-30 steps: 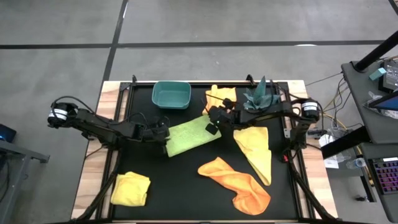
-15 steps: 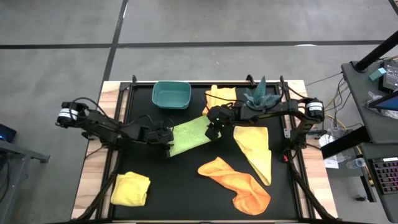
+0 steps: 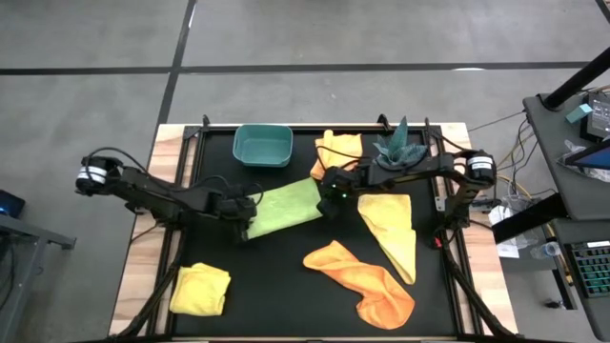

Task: Fold microfiber towels
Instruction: Fold the green microfiber cloth

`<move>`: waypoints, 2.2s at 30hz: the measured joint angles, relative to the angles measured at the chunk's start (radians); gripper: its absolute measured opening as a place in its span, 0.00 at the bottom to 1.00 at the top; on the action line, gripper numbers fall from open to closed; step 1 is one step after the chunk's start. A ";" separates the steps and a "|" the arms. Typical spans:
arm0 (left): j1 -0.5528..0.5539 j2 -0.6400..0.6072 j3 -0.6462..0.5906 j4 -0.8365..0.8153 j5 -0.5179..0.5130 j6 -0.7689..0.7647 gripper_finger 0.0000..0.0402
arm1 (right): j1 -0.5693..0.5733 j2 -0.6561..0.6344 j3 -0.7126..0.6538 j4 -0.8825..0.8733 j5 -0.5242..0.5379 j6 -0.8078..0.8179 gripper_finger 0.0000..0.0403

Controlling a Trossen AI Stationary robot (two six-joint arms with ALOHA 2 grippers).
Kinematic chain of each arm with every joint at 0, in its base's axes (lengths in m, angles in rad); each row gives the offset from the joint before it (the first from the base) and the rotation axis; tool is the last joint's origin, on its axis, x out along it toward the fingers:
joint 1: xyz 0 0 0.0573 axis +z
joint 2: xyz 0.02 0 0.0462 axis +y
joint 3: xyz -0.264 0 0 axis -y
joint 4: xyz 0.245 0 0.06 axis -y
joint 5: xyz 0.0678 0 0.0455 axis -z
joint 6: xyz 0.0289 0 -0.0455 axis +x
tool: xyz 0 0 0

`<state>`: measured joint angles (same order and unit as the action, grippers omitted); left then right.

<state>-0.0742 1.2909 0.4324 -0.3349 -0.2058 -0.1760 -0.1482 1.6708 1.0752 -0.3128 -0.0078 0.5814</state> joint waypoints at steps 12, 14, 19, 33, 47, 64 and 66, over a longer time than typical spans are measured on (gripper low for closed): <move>0.000 -0.208 -0.005 -0.031 0.004 0.000 0.41 | -0.011 0.081 0.000 0.201 0.018 0.040 0.65; 0.000 -0.222 -0.006 -0.022 0.002 0.000 0.41 | -0.012 0.088 0.000 0.210 0.034 0.041 0.65; -0.001 -0.232 -0.017 -0.022 -0.004 -0.002 0.41 | -0.014 0.095 -0.001 0.221 0.064 0.047 0.65; 0.000 -0.220 -0.017 -0.021 -0.008 -0.002 0.41 | -0.014 0.196 0.000 0.380 -0.005 0.033 0.59; 0.000 -0.242 0.020 -0.090 -0.008 -0.028 0.41 | -0.014 0.192 0.000 0.419 -0.019 -0.023 0.06; -0.001 -0.217 0.010 -0.138 0.022 -0.105 0.41 | -0.014 0.007 0.000 0.124 0.061 -0.111 0.03; -0.001 -0.196 -0.011 -0.086 0.023 -0.106 0.41 | -0.014 -0.008 0.008 0.100 0.061 -0.111 0.03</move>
<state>-0.0750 1.0951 0.4216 -0.4208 -0.1832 -0.2817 -0.1623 1.6630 1.0835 -0.2124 0.0533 0.4706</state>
